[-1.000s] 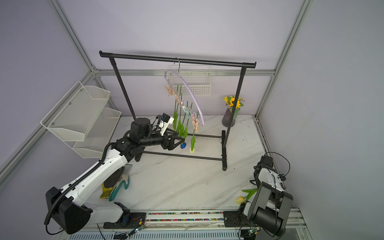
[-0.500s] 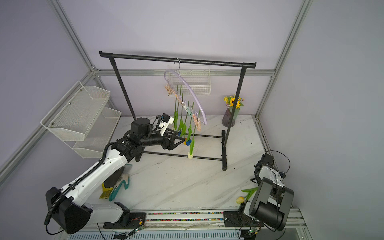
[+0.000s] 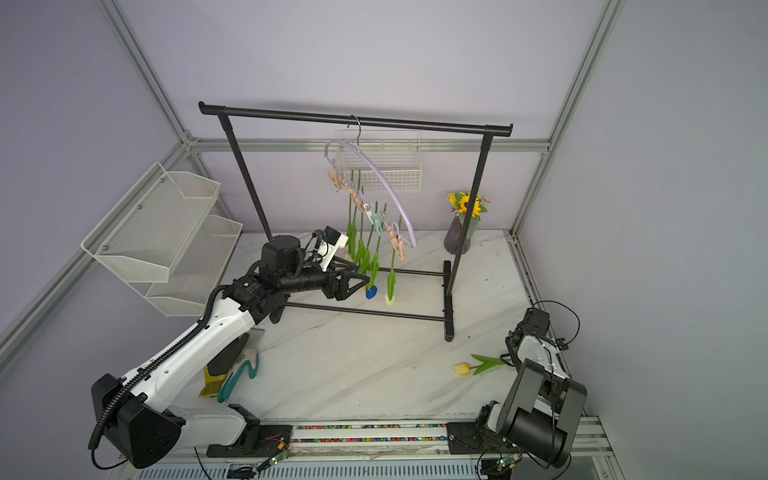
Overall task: Dry the flowers on a clothes hanger
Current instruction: Pick up the flower at the center of the board.
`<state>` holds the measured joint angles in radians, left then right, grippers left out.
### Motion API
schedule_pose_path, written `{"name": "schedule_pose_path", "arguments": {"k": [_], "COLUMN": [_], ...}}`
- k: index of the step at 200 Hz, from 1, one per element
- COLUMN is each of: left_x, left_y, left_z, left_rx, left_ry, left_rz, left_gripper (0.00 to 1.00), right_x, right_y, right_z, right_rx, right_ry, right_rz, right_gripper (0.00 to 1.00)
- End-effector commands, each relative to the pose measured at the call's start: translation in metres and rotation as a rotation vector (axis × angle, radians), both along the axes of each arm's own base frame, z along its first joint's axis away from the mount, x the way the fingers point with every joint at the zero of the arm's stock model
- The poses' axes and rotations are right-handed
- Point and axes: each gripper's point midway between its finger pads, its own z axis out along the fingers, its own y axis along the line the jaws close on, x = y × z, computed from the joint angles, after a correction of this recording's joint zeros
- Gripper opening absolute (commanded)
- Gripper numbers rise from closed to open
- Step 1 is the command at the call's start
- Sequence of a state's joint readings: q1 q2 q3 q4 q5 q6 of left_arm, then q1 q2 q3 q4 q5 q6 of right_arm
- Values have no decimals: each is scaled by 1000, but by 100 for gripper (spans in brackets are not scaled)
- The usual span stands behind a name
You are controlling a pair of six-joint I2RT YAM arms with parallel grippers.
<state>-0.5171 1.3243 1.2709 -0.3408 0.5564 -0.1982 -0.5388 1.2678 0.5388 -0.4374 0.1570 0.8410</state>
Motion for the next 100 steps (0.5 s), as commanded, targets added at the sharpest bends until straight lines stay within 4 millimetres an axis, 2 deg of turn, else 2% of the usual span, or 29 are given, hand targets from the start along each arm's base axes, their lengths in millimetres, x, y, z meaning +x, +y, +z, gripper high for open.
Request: {"name": "schedule_pose_path", "arguments": {"k": [1, 29, 52, 77, 100], "left_x": [4, 6, 5, 5, 5], "left_y": [2, 2, 1, 1, 2], "left_z": [25, 24, 25, 29, 32], "left_rx": [-28, -22, -23, -26, -24], "left_ry": [-58, -55, -60, -71, -78], "left_rz": [10, 12, 11, 10, 10], "left_gripper": [82, 82, 82, 82, 82], "right_x": [14, 34, 53, 79, 88], "right_y": [4, 7, 19, 46, 67], "right_z": [16, 42, 70, 123, 173], "right_rx": [-10, -70, -84, -103, -154], "right_ry": [-86, -228, -350, -601, -818], "right_rz": [77, 173, 302, 485, 599], "right_gripper": [0, 0, 0, 0, 0]}}
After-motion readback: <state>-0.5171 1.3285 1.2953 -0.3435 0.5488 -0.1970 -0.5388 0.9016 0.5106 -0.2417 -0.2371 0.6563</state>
